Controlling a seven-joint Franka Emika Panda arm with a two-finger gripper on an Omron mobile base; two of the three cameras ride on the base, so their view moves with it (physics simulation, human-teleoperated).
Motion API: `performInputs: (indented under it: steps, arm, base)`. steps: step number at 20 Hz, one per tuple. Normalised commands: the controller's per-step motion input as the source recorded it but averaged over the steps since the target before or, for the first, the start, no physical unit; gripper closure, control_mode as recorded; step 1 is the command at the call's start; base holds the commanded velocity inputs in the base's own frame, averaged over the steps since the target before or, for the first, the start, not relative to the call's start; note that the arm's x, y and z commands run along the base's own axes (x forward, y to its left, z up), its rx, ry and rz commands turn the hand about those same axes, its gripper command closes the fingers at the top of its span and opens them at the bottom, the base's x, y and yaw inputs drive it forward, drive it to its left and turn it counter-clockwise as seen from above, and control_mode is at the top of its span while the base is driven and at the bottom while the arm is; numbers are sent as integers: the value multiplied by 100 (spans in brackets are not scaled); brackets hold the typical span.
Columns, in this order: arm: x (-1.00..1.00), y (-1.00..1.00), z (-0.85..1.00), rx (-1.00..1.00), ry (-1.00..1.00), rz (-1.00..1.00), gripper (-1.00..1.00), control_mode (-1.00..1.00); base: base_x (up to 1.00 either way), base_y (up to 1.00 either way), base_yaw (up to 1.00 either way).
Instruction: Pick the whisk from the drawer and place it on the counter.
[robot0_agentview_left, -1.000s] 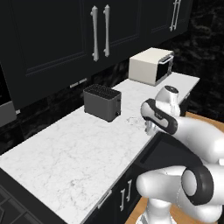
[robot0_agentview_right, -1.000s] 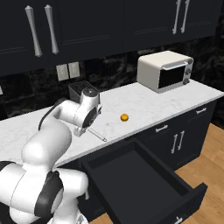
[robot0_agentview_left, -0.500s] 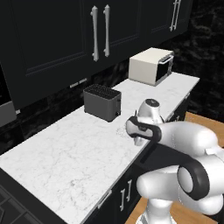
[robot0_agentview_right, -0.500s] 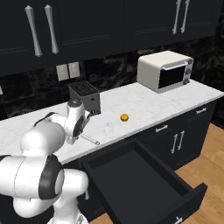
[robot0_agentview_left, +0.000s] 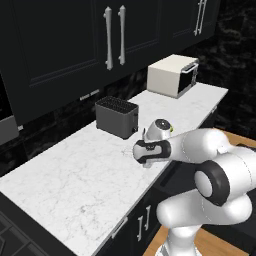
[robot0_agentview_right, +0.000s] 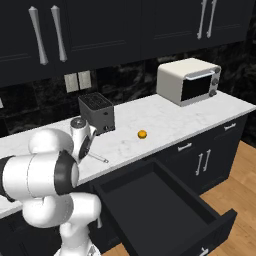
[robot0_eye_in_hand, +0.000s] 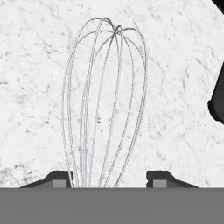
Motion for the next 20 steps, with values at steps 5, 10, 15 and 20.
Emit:
performInputs:
  steps: [5, 10, 15, 20]
  arm:
    - [4, 29, 0, 0, -5, 8, -100, -100]
    - [-23, 9, 29, 0, -2, 7, -100, -100]
    - [-66, -9, 99, 0, -5, 0, -100, -100]
    - [-78, -13, 95, 0, 0, 0, -100, -100]
  base:
    - [0, 0, 0]
    - [0, 0, 0]
    - [0, 0, 0]
    - [0, 0, 0]
